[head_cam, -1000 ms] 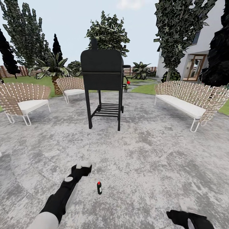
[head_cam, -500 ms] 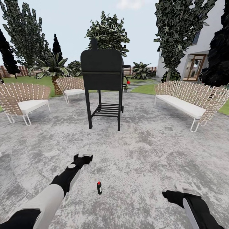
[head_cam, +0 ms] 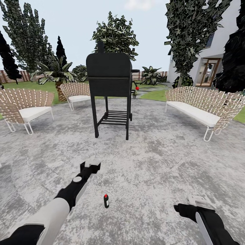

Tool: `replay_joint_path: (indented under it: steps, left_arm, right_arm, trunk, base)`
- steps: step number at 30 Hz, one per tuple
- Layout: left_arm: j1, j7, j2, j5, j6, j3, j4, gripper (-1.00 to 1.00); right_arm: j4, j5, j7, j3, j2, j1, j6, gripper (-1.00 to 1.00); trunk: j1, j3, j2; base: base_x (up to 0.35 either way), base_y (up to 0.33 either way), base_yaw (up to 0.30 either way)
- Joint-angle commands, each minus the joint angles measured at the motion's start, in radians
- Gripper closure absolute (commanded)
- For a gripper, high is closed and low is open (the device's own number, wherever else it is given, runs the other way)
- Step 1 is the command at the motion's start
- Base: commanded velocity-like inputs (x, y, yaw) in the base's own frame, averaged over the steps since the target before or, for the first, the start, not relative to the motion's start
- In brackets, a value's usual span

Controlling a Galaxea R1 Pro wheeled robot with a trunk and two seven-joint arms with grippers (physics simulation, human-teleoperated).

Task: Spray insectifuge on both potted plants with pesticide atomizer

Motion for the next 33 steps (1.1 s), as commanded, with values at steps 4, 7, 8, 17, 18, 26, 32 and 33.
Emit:
replay_joint_path:
  steps: [4,7,8,17,18,26,32,33]
  left_arm:
    - [0.000,0.000,-0.004,-0.009,-0.010,0.002,0.001,-1.00]
    - [0.000,0.000,-0.005,-0.009,-0.011,0.002,0.001,-1.00]
    - [0.000,0.000,-0.005,-0.009,-0.011,0.002,0.001,-1.00]
    - [0.000,0.000,-0.005,-0.010,-0.012,0.002,0.000,-1.00]
    - [0.000,0.000,-0.005,-0.010,-0.012,0.002,0.000,-1.00]
    - [0.000,0.000,-0.005,-0.009,-0.010,0.001,0.000,-1.00]
    - [0.000,0.001,-0.004,-0.008,-0.008,0.003,0.001,-1.00]
    - [0.000,0.001,-0.003,-0.008,-0.007,0.003,0.002,-1.00]
  right_arm:
    - [0.000,-0.006,0.000,-0.001,0.000,0.000,0.004,-1.00]
    - [0.000,-0.006,0.000,-0.001,0.000,-0.001,0.004,-1.00]
    - [0.000,-0.006,0.000,-0.001,0.000,0.000,0.004,-1.00]
    - [0.000,-0.006,0.000,-0.001,0.000,0.000,0.004,-1.00]
    - [0.000,-0.006,0.000,-0.001,0.000,0.000,0.004,-1.00]
    - [0.000,-0.005,0.000,-0.001,0.000,0.000,0.004,-1.00]
    - [0.000,-0.005,0.000,-0.001,0.000,0.000,0.004,-1.00]
    - [0.000,-0.005,0.000,-0.001,0.000,-0.001,0.004,-1.00]
  trunk:
    - [0.000,-0.001,0.000]
    - [0.000,-0.001,0.000]
    - [0.000,-0.001,0.000]
    - [0.000,-0.001,0.000]
    - [0.000,-0.001,0.000]
    - [0.003,-0.032,-0.002]
    - [0.005,-0.054,-0.003]
    - [0.005,-0.055,-0.003]
  base:
    - [0.000,0.000,-0.176]
    - [0.000,0.000,-0.252]
    - [0.000,0.000,-0.266]
    - [0.000,0.000,-0.253]
    - [0.000,0.000,-0.244]
    - [0.000,0.000,-0.077]
    - [0.000,0.000,-0.004]
    - [0.000,0.000,0.000]
